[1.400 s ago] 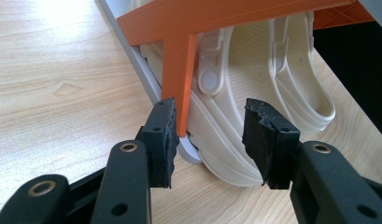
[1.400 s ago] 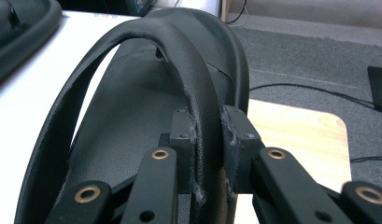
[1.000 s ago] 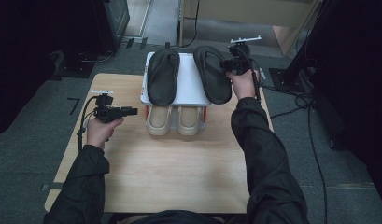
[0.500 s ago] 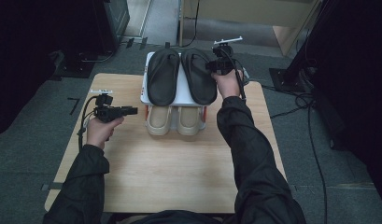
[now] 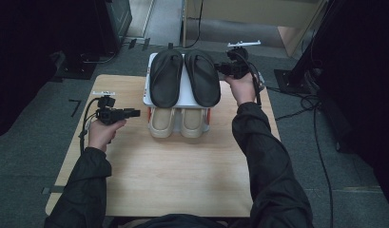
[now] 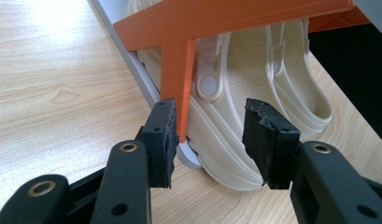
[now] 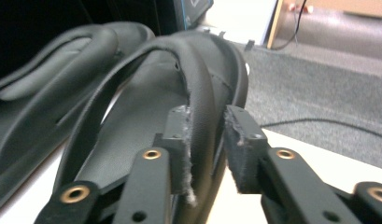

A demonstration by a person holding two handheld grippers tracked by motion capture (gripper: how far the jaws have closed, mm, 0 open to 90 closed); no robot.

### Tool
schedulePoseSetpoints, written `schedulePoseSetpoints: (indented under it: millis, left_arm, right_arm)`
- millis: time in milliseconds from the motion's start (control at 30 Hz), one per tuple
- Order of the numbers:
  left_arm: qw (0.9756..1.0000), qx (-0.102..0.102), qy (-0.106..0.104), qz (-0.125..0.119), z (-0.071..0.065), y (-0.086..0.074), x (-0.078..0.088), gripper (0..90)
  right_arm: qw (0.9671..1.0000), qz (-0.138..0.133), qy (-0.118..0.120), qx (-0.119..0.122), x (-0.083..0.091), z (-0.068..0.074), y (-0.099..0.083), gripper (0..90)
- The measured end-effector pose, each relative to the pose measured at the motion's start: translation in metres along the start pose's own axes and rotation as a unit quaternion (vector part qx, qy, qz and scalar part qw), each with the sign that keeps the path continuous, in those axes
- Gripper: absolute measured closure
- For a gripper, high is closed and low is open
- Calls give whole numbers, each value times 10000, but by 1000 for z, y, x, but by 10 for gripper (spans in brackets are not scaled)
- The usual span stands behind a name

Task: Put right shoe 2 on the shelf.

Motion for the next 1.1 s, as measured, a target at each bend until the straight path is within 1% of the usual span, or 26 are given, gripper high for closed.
schedulePoseSetpoints:
  millis: [100, 200, 300, 400, 433, 600, 667, 700, 833, 1000, 1100]
  left_arm:
    - [10000, 20, 6, -2, 1, 0, 0, 547]
    - [10000, 17, 16, 2, 1, 0, 1, 546]
    - [10000, 14, 11, 8, 1, 0, 0, 546]
    - [10000, 1, 14, 17, 1, 0, 0, 546]
    - [10000, 1, 16, 18, 2, 0, 0, 546]
    - [10000, 8, 15, 14, 2, 0, 0, 546]
    - [10000, 14, 11, 5, 2, 0, 0, 546]
    - [10000, 13, 13, 3, 2, 0, 0, 546]
    - [10000, 16, 16, 12, 2, 0, 0, 546]
    - [10000, 7, 14, 26, 3, -1, 0, 546]
    - [10000, 20, 13, 23, 3, -1, 0, 546]
  right_arm:
    - [9999, -96, 49, 27, 9, -2, -1, 734]
    - [9999, -37, -76, 88, 14, -10, -6, 742]
    - [9998, 59, -138, 122, 13, -19, -17, 741]
    - [9997, 148, -147, 103, 7, -23, -27, 738]
    - [9996, 211, -152, 136, 5, -23, -30, 737]
    - [9994, 313, -38, 122, -4, -20, -39, 740]
    - [9994, 286, -67, 171, -6, -18, -40, 743]
    - [9995, 285, -36, 145, -6, -17, -40, 743]
    - [9994, 286, 13, 169, -8, -13, -40, 743]
    - [9993, 305, 144, 162, -11, -5, -41, 735]
    - [9991, 300, 192, 230, -14, -2, -41, 735]
Point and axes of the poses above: each handheld gripper's, and its own axes: x roughly backward along the jaws, y roughly out of its top, z roughly to its left, the point moved 5 cm from there along -x, roughly forward along the jaws, and after that the axes turned 11 degrees about y, right-handed, at the moved point
